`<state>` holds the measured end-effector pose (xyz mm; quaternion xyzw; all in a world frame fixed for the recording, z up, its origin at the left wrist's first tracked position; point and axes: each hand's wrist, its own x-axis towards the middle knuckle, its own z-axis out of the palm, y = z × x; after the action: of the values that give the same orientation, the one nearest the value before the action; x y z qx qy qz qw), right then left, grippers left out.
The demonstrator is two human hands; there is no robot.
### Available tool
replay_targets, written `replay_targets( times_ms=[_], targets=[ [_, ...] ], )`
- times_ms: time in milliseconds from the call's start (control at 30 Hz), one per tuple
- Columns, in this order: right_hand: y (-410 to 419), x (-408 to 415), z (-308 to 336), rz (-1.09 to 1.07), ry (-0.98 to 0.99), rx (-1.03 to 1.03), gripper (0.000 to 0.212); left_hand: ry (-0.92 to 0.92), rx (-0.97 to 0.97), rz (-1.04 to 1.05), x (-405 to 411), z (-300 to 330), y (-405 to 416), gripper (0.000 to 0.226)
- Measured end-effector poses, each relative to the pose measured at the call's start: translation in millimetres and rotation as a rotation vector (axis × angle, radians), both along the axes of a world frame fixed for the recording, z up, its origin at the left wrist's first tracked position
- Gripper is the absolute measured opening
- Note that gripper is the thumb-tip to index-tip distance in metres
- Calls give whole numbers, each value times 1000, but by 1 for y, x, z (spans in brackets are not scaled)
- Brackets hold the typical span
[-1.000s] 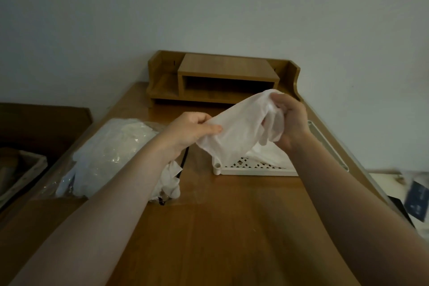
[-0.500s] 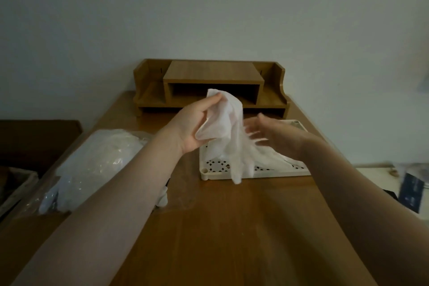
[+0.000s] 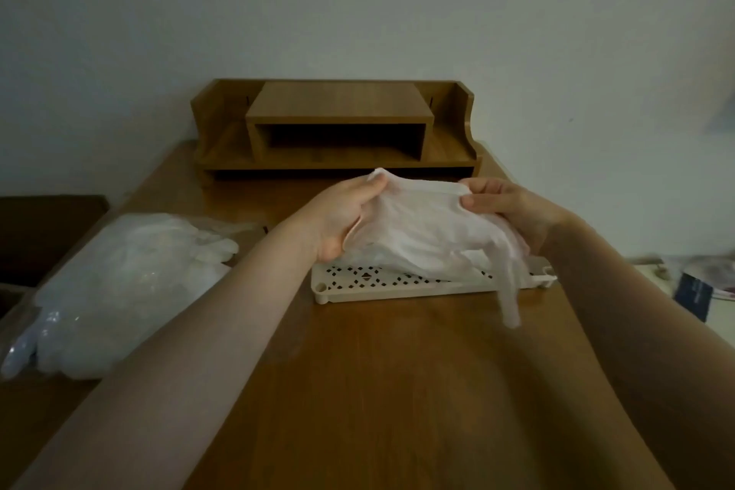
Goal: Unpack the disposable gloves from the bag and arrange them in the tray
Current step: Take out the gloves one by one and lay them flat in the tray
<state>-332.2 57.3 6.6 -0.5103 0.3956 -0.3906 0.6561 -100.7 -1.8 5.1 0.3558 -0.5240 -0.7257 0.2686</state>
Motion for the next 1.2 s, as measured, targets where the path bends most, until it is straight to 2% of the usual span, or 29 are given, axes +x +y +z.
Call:
replay_targets(
  times_ms=[33, 67, 133, 167, 200, 300, 467, 600, 700, 767, 833, 900, 1000, 1067, 1200],
  targets=[
    [-3, -4, 2, -54, 105, -3, 13, -118, -99, 26, -5, -4, -2, 31],
    [-9, -8, 2, -121, 348, -26, 13, -283, -240, 54, -11, -9, -8, 32],
    [-23, -14, -6, -162, 968, -101, 27, -606, -548, 111, -22, -21, -19, 30],
    [-30, -16, -11, -142, 1145, -92, 30, -714, -654, 124, -25, -27, -25, 28],
    [-37, -18, -16, -124, 1240, -66, 32, -797, -722, 122, -29, -34, -31, 26],
    [-51, -20, -27, -119, 1303, -11, 36, -956, -841, 122, -32, -48, -41, 20],
    [-65, -21, -28, -123, 1377, -90, 27, -1113, -1018, 173, -31, -50, -47, 27],
    [-71, -21, -29, -170, 1418, -142, 16, -1174, -1038, 179, -31, -51, -50, 33],
    [-70, -13, -36, -278, 1553, -191, 28, -1222, -1035, 195, -33, -50, -48, 42],
    [-64, -5, -41, -394, 1643, -318, 42, -1232, -1134, 242, -35, -46, -42, 46],
    [-56, 9, -43, -420, 1561, -466, 51, -1184, -1246, 252, -39, -42, -33, 41],
    [-46, 28, -47, -221, 1467, -520, 62, -1143, -1336, 141, -46, -40, -24, 39],
    [-37, 46, -66, 98, 1573, -444, 78, -1095, -1371, -164, -53, -55, -14, 47],
    [-34, 42, -76, 132, 1572, -361, 82, -1120, -1295, -330, -49, -68, -14, 55],
    [-32, 22, -80, 108, 1610, -362, 87, -1237, -1106, -391, -32, -81, -24, 75]
  ],
)
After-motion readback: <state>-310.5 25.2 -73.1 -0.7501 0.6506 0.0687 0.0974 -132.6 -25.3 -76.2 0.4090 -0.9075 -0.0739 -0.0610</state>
